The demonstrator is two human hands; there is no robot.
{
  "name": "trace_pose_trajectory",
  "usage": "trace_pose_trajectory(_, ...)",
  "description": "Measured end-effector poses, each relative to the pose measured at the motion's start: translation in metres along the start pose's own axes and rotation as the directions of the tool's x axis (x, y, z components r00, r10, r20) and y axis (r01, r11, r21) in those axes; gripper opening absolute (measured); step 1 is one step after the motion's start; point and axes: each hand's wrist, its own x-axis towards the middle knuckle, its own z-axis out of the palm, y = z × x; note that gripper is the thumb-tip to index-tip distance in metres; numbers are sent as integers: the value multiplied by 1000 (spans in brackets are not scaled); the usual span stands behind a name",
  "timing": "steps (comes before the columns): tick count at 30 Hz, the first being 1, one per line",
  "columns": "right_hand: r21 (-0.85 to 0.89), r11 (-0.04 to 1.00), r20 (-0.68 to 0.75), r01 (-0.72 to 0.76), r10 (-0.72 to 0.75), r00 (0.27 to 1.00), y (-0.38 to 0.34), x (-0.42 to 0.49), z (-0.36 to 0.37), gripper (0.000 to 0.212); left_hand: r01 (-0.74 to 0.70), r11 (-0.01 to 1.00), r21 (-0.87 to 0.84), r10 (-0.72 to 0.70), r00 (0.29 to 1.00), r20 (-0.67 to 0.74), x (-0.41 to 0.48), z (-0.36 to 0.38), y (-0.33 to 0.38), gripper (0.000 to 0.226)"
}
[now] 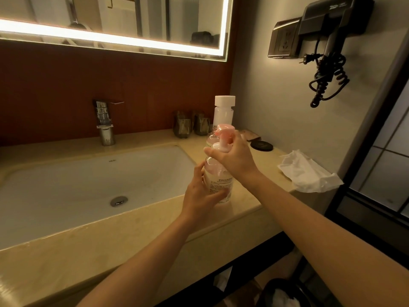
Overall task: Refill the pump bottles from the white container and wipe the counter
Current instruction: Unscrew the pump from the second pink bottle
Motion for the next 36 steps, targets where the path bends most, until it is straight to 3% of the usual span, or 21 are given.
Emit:
trace_pose_trajectory(2, 28, 1000, -33, -8, 9, 999, 0, 0, 0, 60, 5, 1000, 2, -5, 1000, 3, 0, 0, 0, 78)
trace_pose_trajectory(8, 255, 958, 90, -134, 115, 989, -7, -4, -4, 44, 21, 1000, 3, -21, 1000, -3, 1, 1, -2, 79)
trace_pose_trajectory(13, -1, 998, -61, -59, 59, 996, -3, -2, 0, 65, 12, 1000, 0, -12, 1000, -13, 1, 1, -4, 77)
trace_pose_trajectory(16, 6, 1000, -150, 6, -5, 989, -2, -7, 1, 59, 15, 1000, 1, -15, 1000, -10, 1, 1, -4, 78)
trace_pose_trajectory(21, 105, 994, -20, -39, 41, 999, -6, -8, -2, 44, 2, 1000, 6, -2, 1000, -10, 1, 1, -3, 77)
trace_pose_trajectory(24, 96, 994, 33, -53, 50, 998, -7, -7, -5, 55, -8, 1000, 13, 8, 1000, -10, 1, 1, -3, 76)
trace_pose_trajectory(28, -4, 1000, -4, -26, 26, 1000, -6, -7, -5, 74, -4, 1000, 29, 4, 1000, -13, 2, 2, -5, 76)
trace_pose_trajectory(36, -135, 990, -180, -26, 1, 984, -4, -9, 4, 69, -20, 999, 40, 21, 1000, -18, 2, 2, -6, 78)
